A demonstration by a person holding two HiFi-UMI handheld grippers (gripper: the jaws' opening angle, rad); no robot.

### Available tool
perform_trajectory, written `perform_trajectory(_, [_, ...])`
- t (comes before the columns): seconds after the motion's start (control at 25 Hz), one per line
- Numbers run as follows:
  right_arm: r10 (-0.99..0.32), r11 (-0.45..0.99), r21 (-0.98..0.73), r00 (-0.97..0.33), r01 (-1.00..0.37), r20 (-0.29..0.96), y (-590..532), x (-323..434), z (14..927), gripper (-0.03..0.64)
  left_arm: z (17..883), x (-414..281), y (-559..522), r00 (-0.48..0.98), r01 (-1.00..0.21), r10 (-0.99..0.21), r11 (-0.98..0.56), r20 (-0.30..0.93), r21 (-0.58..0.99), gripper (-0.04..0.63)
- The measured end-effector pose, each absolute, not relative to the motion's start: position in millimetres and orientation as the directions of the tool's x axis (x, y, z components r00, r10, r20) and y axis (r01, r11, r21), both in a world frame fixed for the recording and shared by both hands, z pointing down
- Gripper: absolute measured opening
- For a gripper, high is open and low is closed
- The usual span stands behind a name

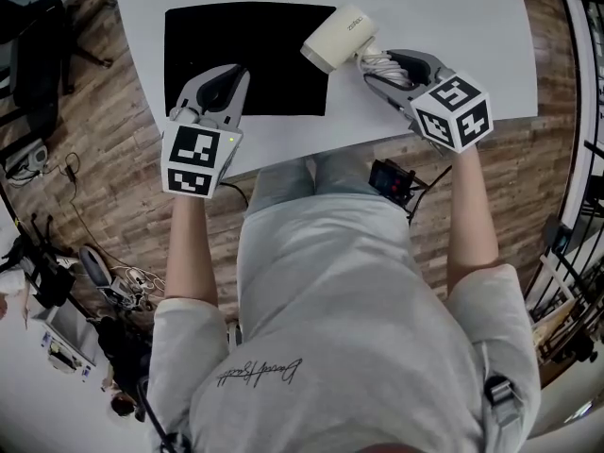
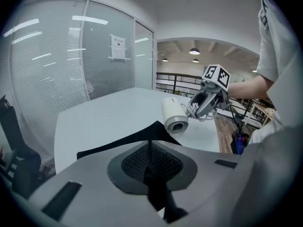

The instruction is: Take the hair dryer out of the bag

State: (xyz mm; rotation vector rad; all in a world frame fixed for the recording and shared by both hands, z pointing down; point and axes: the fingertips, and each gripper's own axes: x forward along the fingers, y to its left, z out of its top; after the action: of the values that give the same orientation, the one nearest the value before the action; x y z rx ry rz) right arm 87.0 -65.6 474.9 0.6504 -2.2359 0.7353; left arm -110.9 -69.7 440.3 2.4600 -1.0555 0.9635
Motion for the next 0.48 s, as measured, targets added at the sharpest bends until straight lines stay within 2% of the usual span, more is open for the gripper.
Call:
perform_trajectory(0.12, [-0.24, 0.715, -0.32, -0.649, -0.621, 0.722, -70.4, 83.6, 466.0, 0.249, 427.0, -111.3, -72.6, 0.513, -0.761, -0.569, -0.648, 0.643, 0.034, 0.012])
perform_trajectory(0.48, [-0.281, 0.709, -0.319, -0.666, -0.629, 0.691, -81.0, 68.1, 439.6, 0.247, 398.8, -105.7, -69.7, 0.545, -0.797, -0.62, -0.593, 0.564, 0.117, 0.012])
